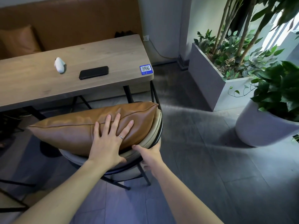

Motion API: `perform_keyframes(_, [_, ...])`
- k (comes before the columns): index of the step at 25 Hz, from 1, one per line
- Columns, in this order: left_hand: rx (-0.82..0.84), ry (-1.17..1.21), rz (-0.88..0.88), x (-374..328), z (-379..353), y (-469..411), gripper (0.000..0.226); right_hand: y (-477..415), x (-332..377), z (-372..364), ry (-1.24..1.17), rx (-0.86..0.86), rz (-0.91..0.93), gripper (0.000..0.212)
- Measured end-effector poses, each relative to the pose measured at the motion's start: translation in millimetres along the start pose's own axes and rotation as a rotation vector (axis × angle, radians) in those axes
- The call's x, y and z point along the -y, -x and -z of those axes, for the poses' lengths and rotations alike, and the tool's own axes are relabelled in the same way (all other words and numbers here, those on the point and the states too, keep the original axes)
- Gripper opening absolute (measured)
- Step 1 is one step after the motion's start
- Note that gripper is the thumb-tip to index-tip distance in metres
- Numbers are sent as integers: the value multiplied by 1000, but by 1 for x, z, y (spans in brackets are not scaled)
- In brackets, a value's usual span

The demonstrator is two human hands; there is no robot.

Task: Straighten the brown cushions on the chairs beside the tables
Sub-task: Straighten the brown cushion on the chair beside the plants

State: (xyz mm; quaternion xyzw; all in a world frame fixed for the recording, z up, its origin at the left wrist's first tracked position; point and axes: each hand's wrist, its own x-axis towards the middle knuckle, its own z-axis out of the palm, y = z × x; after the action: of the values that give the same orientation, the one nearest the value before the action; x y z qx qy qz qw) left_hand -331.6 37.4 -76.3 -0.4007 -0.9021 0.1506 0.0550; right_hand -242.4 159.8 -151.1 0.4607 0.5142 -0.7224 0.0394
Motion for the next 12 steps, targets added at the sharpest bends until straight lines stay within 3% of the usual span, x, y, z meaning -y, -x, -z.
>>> perform_keyframes(7, [-9, -15, 7, 0, 2, 0, 154, -8, 4, 3, 53, -4, -6, 140])
perform_keyframes(12, [-3, -27, 14, -4, 6, -1, 150, -6, 14, 9, -32, -2, -10, 110])
